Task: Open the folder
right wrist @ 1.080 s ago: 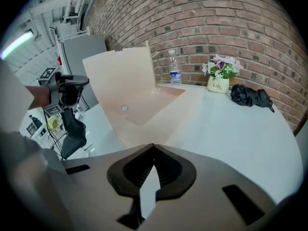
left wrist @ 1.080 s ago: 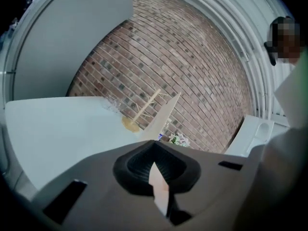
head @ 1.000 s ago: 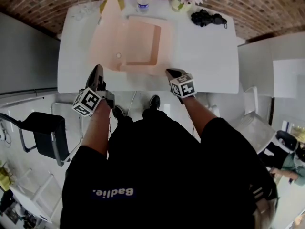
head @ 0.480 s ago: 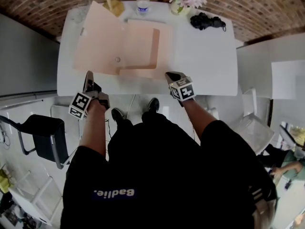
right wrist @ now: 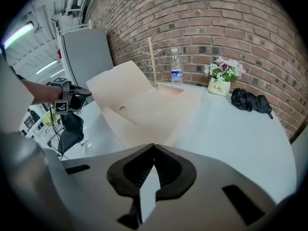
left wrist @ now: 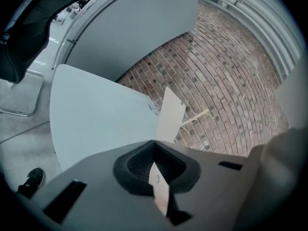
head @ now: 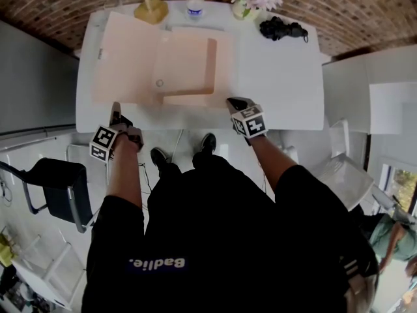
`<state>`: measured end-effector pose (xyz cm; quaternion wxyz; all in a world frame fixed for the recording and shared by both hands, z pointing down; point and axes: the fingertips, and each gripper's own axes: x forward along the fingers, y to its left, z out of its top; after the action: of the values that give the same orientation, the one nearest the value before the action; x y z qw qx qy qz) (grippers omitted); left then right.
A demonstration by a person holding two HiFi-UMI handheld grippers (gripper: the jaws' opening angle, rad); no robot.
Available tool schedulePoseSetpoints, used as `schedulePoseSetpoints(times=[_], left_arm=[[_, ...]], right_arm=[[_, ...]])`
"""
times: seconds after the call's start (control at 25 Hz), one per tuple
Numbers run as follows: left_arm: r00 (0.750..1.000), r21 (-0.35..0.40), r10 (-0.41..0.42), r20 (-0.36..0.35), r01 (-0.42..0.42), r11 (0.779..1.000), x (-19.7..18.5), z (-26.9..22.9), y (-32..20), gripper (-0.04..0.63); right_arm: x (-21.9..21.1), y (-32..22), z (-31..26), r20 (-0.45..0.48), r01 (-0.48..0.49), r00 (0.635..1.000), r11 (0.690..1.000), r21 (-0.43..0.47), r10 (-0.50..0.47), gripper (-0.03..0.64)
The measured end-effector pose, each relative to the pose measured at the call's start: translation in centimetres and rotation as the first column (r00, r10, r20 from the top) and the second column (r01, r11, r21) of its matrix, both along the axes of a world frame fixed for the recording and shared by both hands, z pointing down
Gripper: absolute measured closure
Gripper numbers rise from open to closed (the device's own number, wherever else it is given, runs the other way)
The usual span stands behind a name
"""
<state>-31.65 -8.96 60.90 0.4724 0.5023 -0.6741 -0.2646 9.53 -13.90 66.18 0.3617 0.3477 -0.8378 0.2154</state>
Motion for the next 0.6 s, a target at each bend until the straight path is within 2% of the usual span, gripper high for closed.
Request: schedulePoseSetpoints(times=[0.6], left_arm=[[1.000,-0.122,-0.009,0.014,0.011,0.992,-2.9,5.5,0.2,0.595]], right_arm=[[0.2,-0.3,0.0,-0.042,-0.017,0.999,1.000,0.003,0.017,0.589]])
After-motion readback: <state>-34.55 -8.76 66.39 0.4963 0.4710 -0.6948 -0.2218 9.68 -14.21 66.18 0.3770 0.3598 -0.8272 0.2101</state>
